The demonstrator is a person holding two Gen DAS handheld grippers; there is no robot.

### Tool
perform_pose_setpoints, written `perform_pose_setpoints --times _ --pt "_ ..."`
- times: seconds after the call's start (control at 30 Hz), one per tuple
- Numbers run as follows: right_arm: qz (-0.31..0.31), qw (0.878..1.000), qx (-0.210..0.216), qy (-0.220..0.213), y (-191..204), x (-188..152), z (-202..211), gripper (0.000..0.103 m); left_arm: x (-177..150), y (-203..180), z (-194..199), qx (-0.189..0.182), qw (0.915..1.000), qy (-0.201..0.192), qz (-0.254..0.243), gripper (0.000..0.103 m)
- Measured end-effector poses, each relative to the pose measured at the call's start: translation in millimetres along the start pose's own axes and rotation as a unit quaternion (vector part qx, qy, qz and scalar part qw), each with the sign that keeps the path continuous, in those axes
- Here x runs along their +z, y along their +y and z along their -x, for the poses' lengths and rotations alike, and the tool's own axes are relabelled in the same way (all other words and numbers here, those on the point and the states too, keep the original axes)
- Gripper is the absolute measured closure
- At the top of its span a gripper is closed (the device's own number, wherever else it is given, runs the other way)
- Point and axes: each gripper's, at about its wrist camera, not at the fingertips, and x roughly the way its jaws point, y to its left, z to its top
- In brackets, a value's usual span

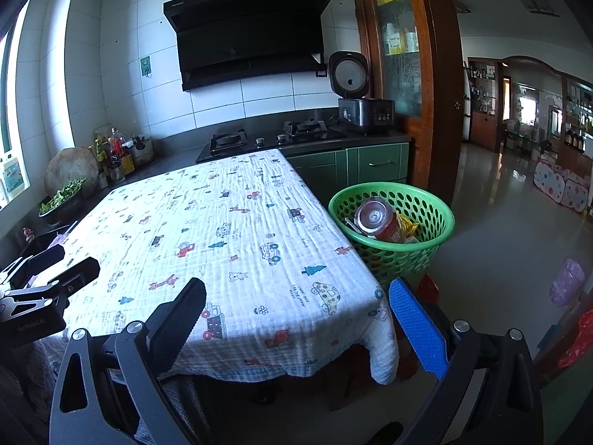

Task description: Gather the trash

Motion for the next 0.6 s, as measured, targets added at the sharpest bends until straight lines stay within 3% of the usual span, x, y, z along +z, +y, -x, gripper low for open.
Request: perform_pose_setpoints --times 0.6 --pt "-0.003 1.000 0.000 -0.002 -1.8 -0.7 2.5 0.007 -2.4 0.7 3.0 0.006 1.0000 0.000 0.002 0.005"
